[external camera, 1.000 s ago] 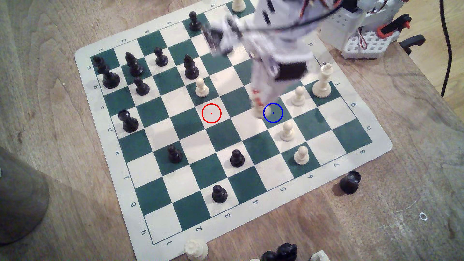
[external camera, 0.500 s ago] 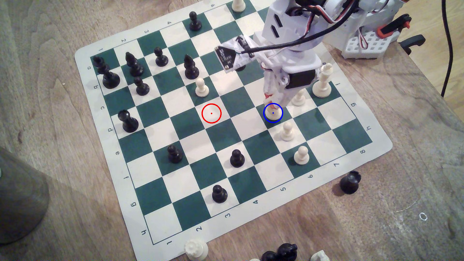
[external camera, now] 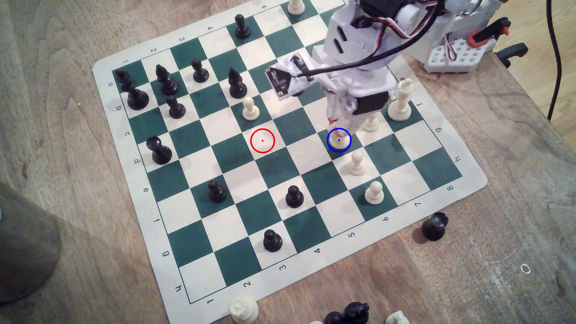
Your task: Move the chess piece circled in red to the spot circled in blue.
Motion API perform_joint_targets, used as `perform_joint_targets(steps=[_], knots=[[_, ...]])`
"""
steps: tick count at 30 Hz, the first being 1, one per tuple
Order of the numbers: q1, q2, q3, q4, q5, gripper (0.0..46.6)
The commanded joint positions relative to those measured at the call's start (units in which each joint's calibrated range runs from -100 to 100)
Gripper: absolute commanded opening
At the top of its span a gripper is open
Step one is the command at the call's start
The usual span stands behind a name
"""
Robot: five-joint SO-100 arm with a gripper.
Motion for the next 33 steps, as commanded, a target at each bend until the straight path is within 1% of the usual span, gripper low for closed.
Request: perform_joint_targets(steps=[1,13,17,21,22,23,24,26,27,33], knots=[[1.0,-0.5,-0.7,-0.6,0.4,0.2],[1.0,-0.1,-0.5,-0.6,0.8,0.3],[1.0,-0.2,-0.3,-0.6,0.8,1.4],[0.9,-0.4,0.0,-0.3,0.8,6.1],[0.9,-0.9,0.2,0.0,0.7,9.7],[0.9,-1.2,0.6,0.0,0.6,11.9],[0.9,-1.8,1.2,-0.1,0.5,14.0],[0.9,-2.7,1.9,-0.2,0.5,16.7],[0.9,-3.4,2.0,0.5,0.5,17.7],[0.6,-5.2,2.0,3.0,0.7,18.9]])
